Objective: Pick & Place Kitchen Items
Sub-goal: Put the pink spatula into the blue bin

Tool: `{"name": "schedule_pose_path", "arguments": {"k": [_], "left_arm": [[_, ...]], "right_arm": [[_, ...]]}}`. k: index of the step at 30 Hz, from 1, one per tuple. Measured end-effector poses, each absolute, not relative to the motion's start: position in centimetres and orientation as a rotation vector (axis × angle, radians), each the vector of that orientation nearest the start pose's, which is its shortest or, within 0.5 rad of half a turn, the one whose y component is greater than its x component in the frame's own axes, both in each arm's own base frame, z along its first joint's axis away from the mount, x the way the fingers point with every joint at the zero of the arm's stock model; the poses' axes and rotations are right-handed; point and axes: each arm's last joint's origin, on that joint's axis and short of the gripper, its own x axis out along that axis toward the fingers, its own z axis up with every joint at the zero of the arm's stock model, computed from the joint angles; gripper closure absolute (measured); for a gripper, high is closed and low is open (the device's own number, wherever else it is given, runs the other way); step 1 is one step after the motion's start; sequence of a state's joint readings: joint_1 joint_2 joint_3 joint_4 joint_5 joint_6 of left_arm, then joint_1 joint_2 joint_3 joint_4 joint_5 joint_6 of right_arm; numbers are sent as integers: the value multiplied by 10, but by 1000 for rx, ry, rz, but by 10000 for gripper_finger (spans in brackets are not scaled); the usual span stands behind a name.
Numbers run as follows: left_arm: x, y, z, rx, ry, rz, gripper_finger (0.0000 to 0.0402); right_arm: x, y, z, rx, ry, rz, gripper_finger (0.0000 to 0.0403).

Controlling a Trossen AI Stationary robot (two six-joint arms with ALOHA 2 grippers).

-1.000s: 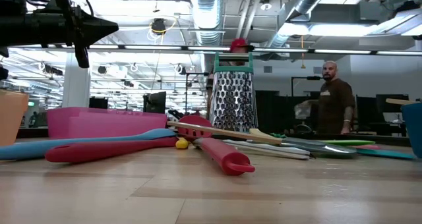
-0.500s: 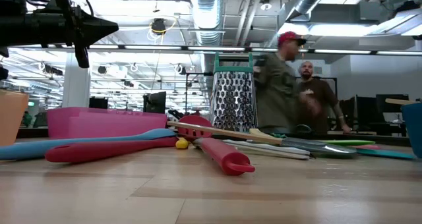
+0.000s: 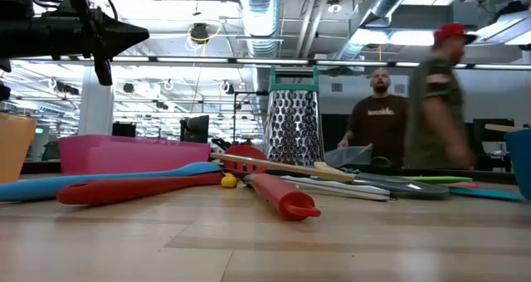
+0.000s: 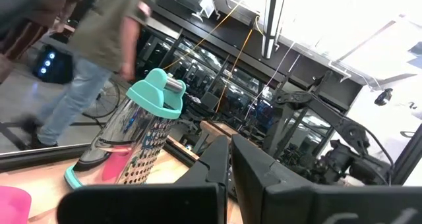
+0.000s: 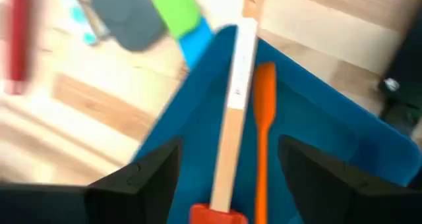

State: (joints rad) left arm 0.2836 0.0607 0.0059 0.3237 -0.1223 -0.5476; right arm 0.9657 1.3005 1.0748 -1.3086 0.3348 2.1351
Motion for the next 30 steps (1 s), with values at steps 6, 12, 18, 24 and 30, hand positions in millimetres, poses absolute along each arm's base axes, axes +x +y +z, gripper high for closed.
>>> {"name": "schedule_pose_path", "arguments": {"k": [6, 12, 18, 24, 30], "left_arm": [[93, 31, 192, -515, -373, 319, 399], [93, 31, 192, -515, -374, 319, 399], [93, 31, 192, -515, -373, 319, 399], [92, 31, 192, -515, -374, 319, 399], [92, 31, 192, -515, -376, 318, 399]], "right_arm": [[119, 154, 279, 877, 1012, -748, 167], [116, 149, 285, 884, 1015, -706, 169], [118, 145, 287, 864, 1018, -693, 168], [130, 136, 287, 819, 1018, -680, 168], [137, 117, 296, 845, 985, -660, 168]]}}
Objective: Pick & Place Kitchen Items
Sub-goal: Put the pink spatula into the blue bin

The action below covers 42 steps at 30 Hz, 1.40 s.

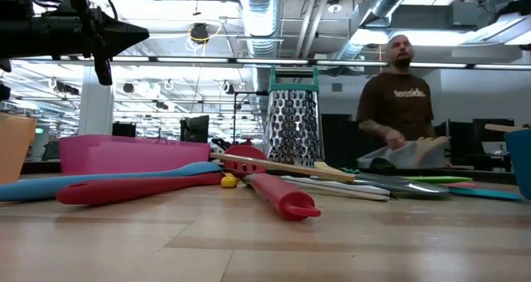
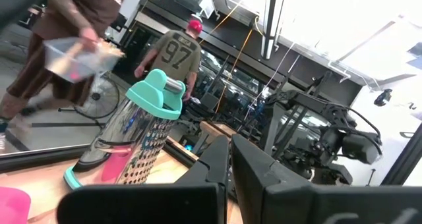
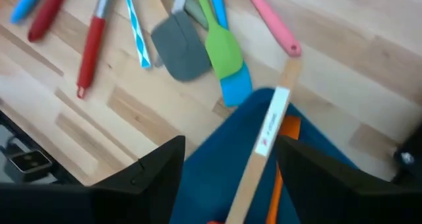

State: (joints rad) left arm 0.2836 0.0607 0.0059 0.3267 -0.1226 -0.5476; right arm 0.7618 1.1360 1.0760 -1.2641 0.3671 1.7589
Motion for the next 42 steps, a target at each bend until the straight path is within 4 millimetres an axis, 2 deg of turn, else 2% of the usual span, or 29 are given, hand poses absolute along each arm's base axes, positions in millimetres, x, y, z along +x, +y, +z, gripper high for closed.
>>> {"name": "schedule_pose_path", "arguments": {"k": [6, 10, 15, 20, 25, 30, 35, 42], "left_arm": [[92, 31, 192, -514, -382, 317, 399], [92, 31, 193, -514, -383, 316, 399], [92, 31, 193, -513, -389, 315, 399], [92, 31, 193, -513, -389, 314, 399], [92, 31, 193, -513, -390, 314, 399], [92, 31, 193, -513, -391, 314, 399], [92, 31, 193, -513, -391, 314, 399], [92, 30, 194, -513, -395, 313, 399]], "right_arm": [[146, 88, 307, 838, 931, -628, 168], [166, 67, 305, 748, 986, -604, 168], [204, 41, 286, 672, 1098, -600, 172], [234, 20, 255, 606, 1262, -625, 174], [258, 14, 225, 462, 1387, -508, 174], [278, 19, 205, 413, 1403, -405, 174], [285, 28, 196, 362, 1414, -329, 174], [285, 9, 194, 337, 1432, -333, 175]]}}
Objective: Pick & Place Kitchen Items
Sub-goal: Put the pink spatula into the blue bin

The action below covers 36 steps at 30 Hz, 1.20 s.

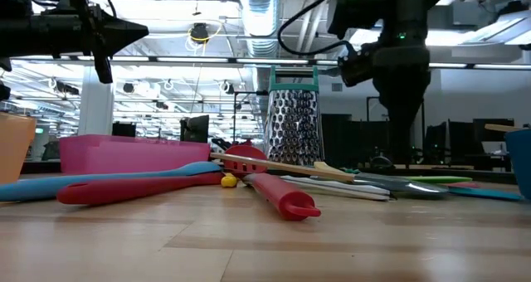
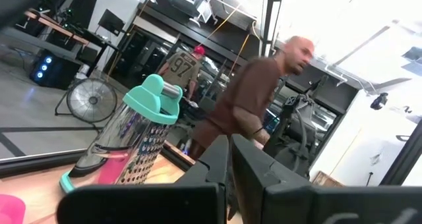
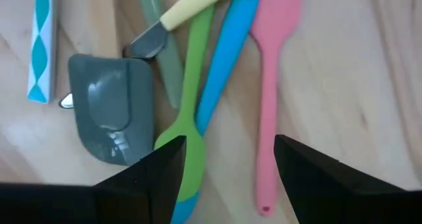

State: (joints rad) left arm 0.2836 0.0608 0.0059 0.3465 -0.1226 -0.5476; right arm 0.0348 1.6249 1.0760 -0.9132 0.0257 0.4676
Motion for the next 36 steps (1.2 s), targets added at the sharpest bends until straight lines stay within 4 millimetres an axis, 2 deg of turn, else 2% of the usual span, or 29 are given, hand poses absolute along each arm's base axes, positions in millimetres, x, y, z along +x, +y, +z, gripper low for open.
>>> {"name": "schedule_pose_path", "arguments": {"k": [7, 13, 20, 29, 36], "left_arm": [[92, 30, 194, -512, -396, 312, 399], [92, 30, 194, -512, -399, 312, 399], [92, 30, 195, -511, -405, 310, 399], [92, 30, 195, -511, -410, 308, 399], [92, 30, 195, -511, -410, 308, 399]], "right_arm": [[286, -4, 192, 334, 1404, -393, 175], [275, -4, 170, 345, 1435, -386, 175], [266, -11, 155, 367, 1439, -407, 175], [259, -10, 137, 394, 1417, -391, 177], [251, -10, 130, 394, 1440, -391, 202]]}}
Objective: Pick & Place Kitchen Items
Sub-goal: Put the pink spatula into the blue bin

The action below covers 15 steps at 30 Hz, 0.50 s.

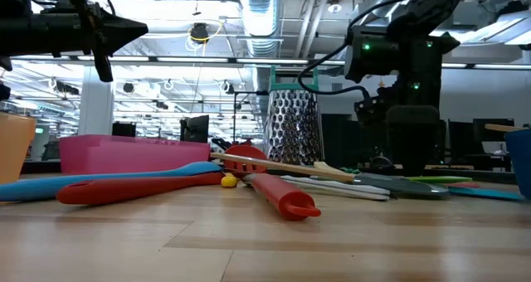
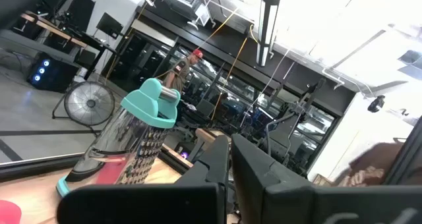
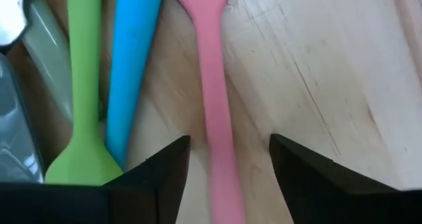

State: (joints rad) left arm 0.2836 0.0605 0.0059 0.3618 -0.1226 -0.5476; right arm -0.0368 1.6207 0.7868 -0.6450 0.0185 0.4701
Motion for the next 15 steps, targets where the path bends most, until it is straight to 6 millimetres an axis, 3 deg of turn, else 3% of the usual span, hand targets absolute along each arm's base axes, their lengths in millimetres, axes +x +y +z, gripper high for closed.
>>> {"name": "schedule_pose_path", "arguments": {"k": [7, 15], "left_arm": [[92, 30, 195, -511, -410, 308, 399], [91, 30, 195, -511, -412, 308, 399]], "right_arm": [[250, -13, 129, 402, 1443, -403, 243], [249, -18, 128, 417, 1449, -418, 317]]}}
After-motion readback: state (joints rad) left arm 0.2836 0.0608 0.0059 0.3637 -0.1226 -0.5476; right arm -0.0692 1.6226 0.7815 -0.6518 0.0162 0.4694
